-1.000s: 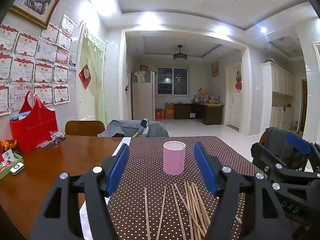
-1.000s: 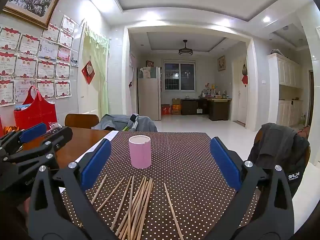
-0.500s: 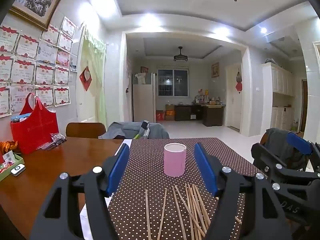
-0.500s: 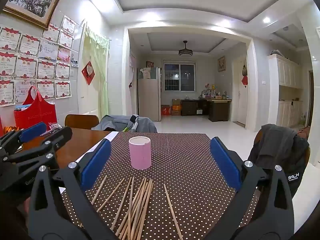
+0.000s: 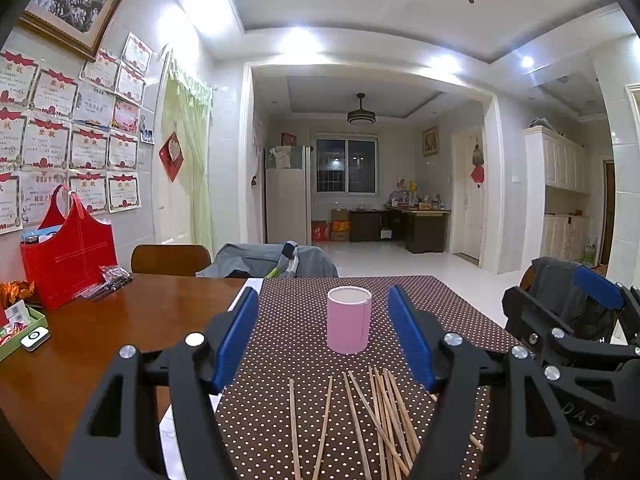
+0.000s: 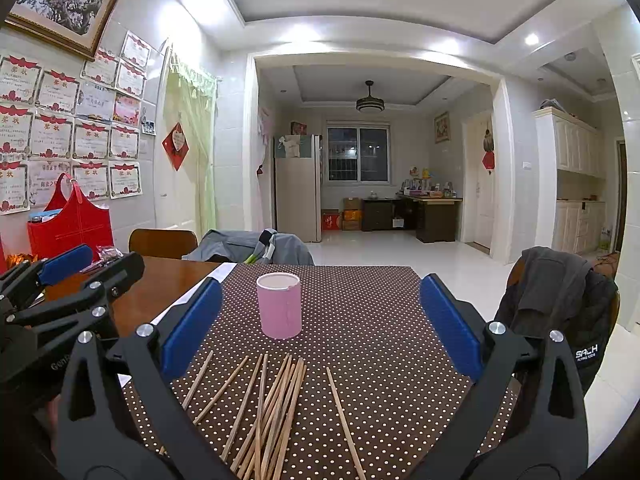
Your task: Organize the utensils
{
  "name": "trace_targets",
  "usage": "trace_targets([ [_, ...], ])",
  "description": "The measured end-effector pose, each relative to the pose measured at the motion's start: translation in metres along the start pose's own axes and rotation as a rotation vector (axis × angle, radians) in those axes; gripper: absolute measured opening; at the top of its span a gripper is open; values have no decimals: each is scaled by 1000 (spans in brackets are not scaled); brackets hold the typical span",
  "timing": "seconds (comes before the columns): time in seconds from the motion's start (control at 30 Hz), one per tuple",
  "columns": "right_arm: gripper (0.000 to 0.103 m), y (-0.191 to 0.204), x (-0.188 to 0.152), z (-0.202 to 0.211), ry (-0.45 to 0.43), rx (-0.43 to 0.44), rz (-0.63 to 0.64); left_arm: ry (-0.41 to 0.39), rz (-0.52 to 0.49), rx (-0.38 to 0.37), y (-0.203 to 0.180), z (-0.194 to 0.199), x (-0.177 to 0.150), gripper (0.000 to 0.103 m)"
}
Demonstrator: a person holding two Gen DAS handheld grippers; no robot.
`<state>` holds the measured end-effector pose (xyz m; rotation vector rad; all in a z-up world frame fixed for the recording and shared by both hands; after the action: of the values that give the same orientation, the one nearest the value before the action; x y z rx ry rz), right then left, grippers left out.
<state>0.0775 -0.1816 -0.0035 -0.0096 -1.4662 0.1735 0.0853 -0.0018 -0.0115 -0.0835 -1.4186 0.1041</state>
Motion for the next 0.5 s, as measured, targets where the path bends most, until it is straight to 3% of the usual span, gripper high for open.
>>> trace_targets([
  [0.5, 97, -4, -1, 2, 0, -4, -7, -2, 1, -2, -2, 0, 0, 67],
])
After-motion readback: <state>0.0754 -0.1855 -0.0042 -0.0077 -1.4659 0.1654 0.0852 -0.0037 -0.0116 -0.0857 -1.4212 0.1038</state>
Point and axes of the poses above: each gripper's, at about its wrist camera, not at the fingertips, and z roughly against the way its jaws point, y to its left, x to its top, the point moved 9 cm from there along -z, roughly the way its jaws point, and after that the axes turned 8 degrees about z, right-handed, at the moved point
